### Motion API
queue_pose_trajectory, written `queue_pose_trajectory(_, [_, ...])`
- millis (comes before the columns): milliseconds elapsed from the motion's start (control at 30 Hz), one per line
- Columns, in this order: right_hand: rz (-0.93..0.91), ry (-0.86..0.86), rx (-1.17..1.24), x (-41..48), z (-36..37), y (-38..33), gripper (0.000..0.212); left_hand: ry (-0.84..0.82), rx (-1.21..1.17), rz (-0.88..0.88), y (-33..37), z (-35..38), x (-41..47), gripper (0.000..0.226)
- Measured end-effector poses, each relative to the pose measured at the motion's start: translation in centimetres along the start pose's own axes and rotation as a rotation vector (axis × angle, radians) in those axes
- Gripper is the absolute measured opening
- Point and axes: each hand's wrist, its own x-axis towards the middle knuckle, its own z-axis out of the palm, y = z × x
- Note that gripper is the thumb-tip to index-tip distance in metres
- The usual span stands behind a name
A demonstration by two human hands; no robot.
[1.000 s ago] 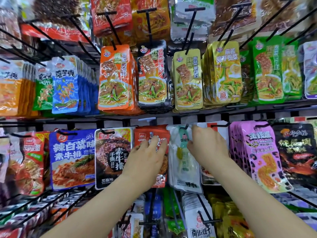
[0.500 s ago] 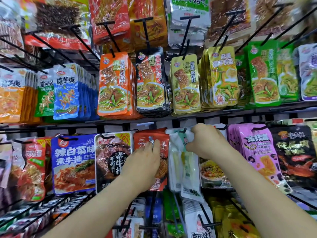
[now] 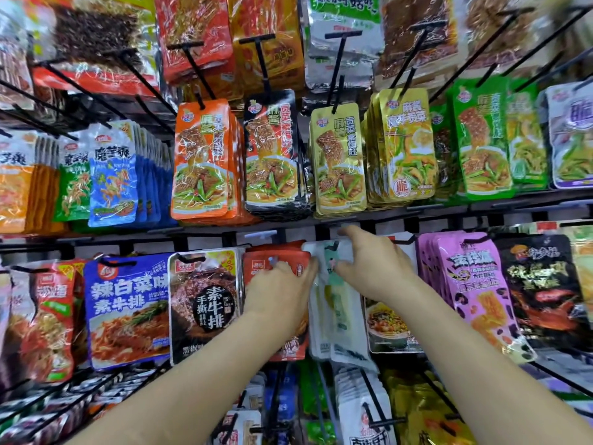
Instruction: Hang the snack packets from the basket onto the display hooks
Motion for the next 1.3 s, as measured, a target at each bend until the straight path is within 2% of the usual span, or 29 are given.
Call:
queue_pose_trajectory(167, [-0.043,0.184,-0.034,0.7,1.1,0.5,0.029,0.033,0.071,0.058,-0.6,-0.5,-0.8,0.082])
queue_pose_trajectory(367, [-0.078,0.213,0.104,1.0,2.8,0.8,0.028,0.025,0.092,0.098,-0.4,-1.1,-1.4,0.079])
queue_pose_trajectory(467, [-0.135,0.253,0.081,0.8,3.4,1.2,0.027,0.162,0.012,0.157,0.0,-0.9,-1.7,0.066])
queue_pose_trajectory(567, [-0.237,0.319,-0.112,0.5,3.5,1.0,0.03,0.33,0.034,0.305,0.4,0.3,-1.6,0.045])
queue_pose_trajectory(667, [-0.296,0.43,-0.15,0.2,3.2,1.3,0.038,0.367,0.046,0.289,1.0,0.7,-0.6,0.04])
queue_pose_trajectory(733, [-0.315,0.451,-0.132,0.1,3.1,2.0,0.035,0.356,0.063,0.242,1.2,0.8,-0.1,0.036])
queue_pose_trajectory(967, [-0.371,0.317,-0.299,-0.6,4.3,3.8,0.034,0.318,0.052,0.194,1.6,1.6,0.9,0.041])
queue_pose_trajectory(1100, [-0.386,0.254,-0.36,-0.9,4.5,4.5,0.042,0.318,0.047,0.17,1.3,2.1,1.1,0.033])
queue_pose_trajectory(1233, [-0.433,0.267,-0.287,-2.2,4.1,4.4,0.032,0.367,-0.012,0.215,1.2,2.2,0.5,0.035])
queue_pose_trajectory(1300, [-0.435,0.187,-0.198,-3.2,4.2,4.2,0.033,0.39,-0.064,0.269,1.3,2.7,-0.1,0.032])
